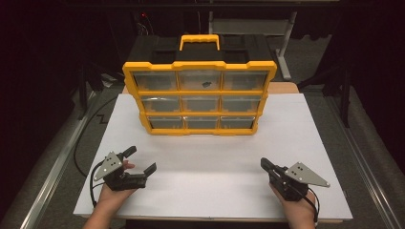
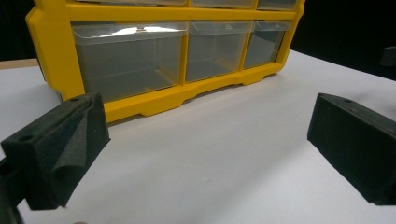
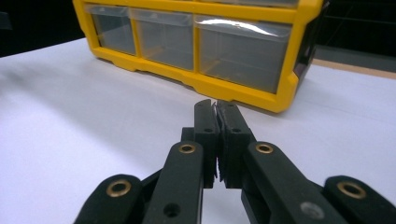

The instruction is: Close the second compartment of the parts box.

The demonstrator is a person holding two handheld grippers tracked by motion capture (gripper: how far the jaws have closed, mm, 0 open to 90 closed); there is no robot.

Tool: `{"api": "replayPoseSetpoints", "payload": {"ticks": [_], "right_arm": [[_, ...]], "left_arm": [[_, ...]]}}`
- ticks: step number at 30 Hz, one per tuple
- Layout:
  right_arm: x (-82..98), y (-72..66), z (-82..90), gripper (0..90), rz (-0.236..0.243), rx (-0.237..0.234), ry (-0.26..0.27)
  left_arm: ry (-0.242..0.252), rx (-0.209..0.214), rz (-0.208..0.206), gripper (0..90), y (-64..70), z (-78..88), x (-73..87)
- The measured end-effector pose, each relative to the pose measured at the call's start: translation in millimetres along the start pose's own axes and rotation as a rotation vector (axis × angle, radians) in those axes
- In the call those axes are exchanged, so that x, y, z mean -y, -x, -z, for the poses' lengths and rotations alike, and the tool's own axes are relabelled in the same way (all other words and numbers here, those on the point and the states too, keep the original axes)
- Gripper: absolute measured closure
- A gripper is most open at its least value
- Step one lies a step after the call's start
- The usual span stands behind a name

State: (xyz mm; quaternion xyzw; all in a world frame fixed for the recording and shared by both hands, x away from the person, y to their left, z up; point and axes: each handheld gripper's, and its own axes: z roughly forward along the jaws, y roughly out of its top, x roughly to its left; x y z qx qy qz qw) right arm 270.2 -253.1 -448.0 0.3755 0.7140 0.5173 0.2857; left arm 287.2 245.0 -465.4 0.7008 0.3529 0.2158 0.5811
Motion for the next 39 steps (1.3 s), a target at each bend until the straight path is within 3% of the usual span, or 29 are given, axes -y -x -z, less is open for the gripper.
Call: {"api": "replayPoseSetpoints", "payload": {"ticks": [5, 10, 13, 15, 19, 25, 30, 36, 39], "right_arm": [[4.6, 6.5, -3.1, 83.4, -0.022, 0.001, -0.016], [7.0, 6.8, -11.5, 55.2, -0.037, -0.024, -0.078], [7.6, 4.5, -15.1, 41.2, -0.005, -0.024, -0.100], [7.7, 4.1, -15.7, 33.1, 0.002, -0.030, -0.097], [6.4, 7.1, -13.9, 15.6, -0.060, -0.062, -0.081], [1.8, 9.4, -4.0, 1.3, -0.083, -0.033, -0.028], [0.9, 10.5, 5.2, 0.3, -0.092, -0.034, 0.025], [3.4, 7.3, -1.4, 0.3, -0.051, -0.027, -0.002], [3.3, 8.7, -0.1, 0.3, -0.053, -0.022, -0.003]], "left_arm": [[-0.008, 0.002, -0.007, 0.2, 0.2, -1.2, 0.4], [-0.023, 0.010, -0.022, 0.2, 2.0, -2.0, 0.6], [-0.020, 0.011, -0.024, 0.2, 2.3, -1.3, 0.1], [-0.019, 0.010, -0.028, 0.2, 2.3, -0.8, 0.0], [-0.018, 0.011, -0.029, 0.2, 1.9, 0.0, -0.3], [-0.018, 0.011, -0.029, 0.2, 1.2, -0.1, -0.6], [-0.015, 0.011, -0.030, 0.2, 1.6, -0.1, -0.7], [-0.016, 0.001, -0.029, 0.2, 1.3, -1.1, -0.5], [-0.016, -0.001, -0.029, 0.2, 1.0, -0.4, -0.6]]}}
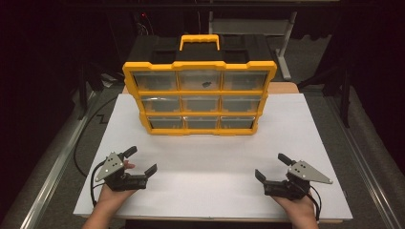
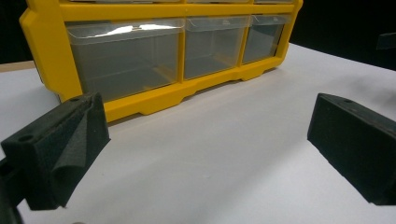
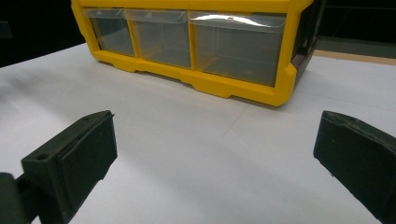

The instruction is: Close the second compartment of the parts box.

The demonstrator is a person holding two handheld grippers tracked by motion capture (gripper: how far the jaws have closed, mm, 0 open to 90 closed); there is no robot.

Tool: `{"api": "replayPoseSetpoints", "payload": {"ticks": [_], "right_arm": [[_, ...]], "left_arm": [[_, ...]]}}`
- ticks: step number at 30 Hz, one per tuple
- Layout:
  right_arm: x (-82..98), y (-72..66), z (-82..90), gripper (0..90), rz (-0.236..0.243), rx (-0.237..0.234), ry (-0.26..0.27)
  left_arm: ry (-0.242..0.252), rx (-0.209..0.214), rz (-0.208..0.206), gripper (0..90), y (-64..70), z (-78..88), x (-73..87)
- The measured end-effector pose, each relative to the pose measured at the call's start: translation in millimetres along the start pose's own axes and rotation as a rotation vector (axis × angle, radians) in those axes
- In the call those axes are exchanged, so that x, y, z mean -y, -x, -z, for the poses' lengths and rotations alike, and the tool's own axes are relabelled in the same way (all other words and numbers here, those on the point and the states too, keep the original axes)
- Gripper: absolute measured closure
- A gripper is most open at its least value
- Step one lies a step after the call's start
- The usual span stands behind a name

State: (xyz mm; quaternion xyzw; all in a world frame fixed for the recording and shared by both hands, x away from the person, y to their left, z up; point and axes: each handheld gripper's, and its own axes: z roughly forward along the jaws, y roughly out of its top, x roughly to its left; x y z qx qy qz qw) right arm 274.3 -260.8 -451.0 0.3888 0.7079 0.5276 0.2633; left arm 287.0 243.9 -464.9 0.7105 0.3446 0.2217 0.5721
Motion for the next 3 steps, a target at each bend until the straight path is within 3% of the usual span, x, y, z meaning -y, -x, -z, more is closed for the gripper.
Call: {"api": "replayPoseSetpoints", "payload": {"ticks": [3], "right_arm": [[0.2, 1.1, 1.0, 0.3, 0.001, 0.007, 0.007]], "left_arm": [[-0.001, 0.000, -0.001, 0.2, 0.6, 0.2, -0.1]]}}
